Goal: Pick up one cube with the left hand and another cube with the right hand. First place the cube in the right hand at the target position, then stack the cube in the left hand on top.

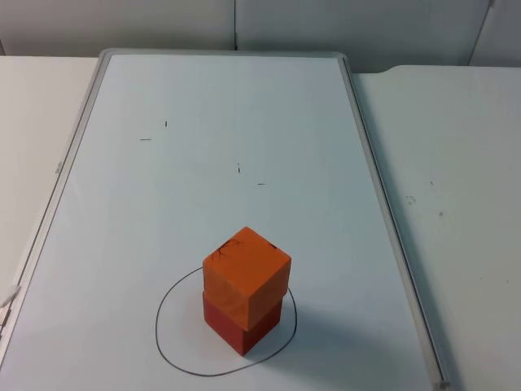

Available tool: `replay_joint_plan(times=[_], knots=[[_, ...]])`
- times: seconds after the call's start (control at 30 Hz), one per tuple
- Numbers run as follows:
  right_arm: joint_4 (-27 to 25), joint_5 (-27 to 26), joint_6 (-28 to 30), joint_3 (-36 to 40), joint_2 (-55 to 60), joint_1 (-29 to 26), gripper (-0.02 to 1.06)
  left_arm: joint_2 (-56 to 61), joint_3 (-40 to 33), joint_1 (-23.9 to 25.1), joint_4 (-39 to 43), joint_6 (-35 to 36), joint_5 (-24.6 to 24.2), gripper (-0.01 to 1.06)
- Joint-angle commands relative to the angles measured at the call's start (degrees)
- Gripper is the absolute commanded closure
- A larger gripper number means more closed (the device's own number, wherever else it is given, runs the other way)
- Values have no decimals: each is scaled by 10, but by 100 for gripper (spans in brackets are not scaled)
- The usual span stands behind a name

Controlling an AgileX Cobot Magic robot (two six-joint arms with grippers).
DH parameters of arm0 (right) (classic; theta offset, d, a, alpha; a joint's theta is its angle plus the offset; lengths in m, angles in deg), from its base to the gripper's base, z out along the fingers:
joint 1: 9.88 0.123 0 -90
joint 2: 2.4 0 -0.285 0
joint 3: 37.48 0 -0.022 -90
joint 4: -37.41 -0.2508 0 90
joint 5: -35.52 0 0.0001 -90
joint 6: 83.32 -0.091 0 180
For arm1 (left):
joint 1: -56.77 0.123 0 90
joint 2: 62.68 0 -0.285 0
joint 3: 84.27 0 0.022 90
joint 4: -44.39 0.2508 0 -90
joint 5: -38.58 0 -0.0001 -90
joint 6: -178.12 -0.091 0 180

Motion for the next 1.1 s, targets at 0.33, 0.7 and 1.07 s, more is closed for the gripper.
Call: replay_joint_plan(times=[0.33, 0.7, 1.07], knots=[[4, -3, -1, 2, -2, 0, 4, 174, -15, 1, -21, 28, -116, 0], [3, 18, -1, 2, -2, 0, 4, 282, -15, 1, 10, 70, -173, 0], [0, 30, -1, 2, -2, 0, 4, 327, -15, 1, 50, 114, -217, 0]])
